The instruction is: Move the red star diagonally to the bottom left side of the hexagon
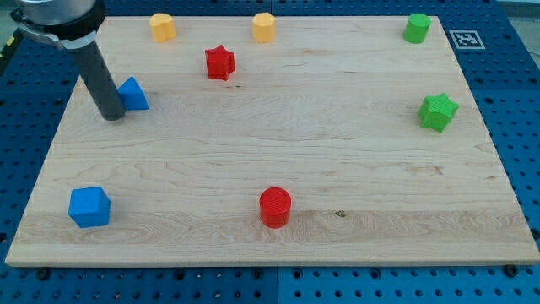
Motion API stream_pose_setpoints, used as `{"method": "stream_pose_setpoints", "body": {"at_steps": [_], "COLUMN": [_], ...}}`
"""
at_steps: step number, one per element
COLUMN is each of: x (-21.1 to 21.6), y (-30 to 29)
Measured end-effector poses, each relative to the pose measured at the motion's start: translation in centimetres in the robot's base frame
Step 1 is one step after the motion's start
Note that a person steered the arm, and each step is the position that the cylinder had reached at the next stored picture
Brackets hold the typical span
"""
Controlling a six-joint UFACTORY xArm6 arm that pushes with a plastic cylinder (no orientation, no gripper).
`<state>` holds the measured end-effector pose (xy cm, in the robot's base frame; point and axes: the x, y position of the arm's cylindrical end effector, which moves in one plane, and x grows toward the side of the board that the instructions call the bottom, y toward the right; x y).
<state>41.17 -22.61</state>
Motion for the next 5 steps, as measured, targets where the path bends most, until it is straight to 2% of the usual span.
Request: {"method": "stream_pose_setpoints", "body": {"at_steps": [1, 3, 5], "x": [-0.7, -1.6, -2.4], "y": [1.1, 8.2, 10.0]}}
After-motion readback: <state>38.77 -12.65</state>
